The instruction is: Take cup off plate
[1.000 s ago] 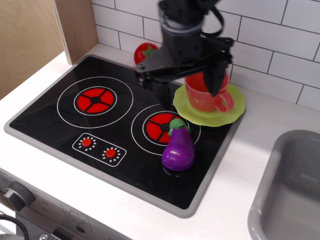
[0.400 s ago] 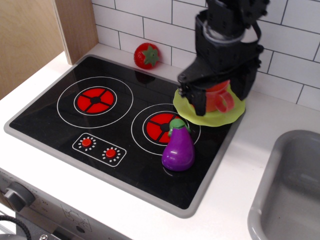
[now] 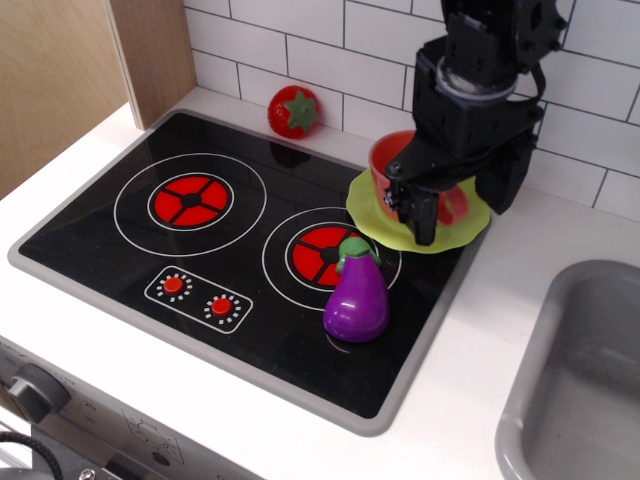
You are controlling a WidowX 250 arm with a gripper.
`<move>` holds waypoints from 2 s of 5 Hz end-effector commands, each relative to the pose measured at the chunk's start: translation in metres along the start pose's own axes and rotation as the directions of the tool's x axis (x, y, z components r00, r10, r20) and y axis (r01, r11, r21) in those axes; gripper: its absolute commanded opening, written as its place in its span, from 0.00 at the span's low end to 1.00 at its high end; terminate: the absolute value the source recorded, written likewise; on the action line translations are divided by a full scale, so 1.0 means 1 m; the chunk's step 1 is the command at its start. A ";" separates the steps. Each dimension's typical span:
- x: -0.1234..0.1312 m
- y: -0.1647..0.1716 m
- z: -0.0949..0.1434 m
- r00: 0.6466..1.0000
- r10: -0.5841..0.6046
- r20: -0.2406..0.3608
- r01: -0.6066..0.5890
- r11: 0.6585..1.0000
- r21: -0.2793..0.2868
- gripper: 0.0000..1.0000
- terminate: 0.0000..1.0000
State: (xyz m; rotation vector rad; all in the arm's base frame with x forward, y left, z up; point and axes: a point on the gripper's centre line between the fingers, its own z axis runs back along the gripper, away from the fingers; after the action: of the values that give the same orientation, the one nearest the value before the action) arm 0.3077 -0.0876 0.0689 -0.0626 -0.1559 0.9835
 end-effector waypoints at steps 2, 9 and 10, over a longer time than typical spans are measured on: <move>0.009 -0.012 0.014 0.995 -0.019 0.102 0.025 0.998 -0.059 0.00 0.00; 0.098 0.116 0.057 0.986 -0.165 0.023 0.167 0.983 -0.076 0.00 0.00; 0.115 0.130 0.045 0.982 -0.184 0.041 0.187 0.980 -0.073 0.00 0.00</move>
State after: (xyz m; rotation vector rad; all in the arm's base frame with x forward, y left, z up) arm 0.2448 0.0728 0.1011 -0.0995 -0.2003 0.7929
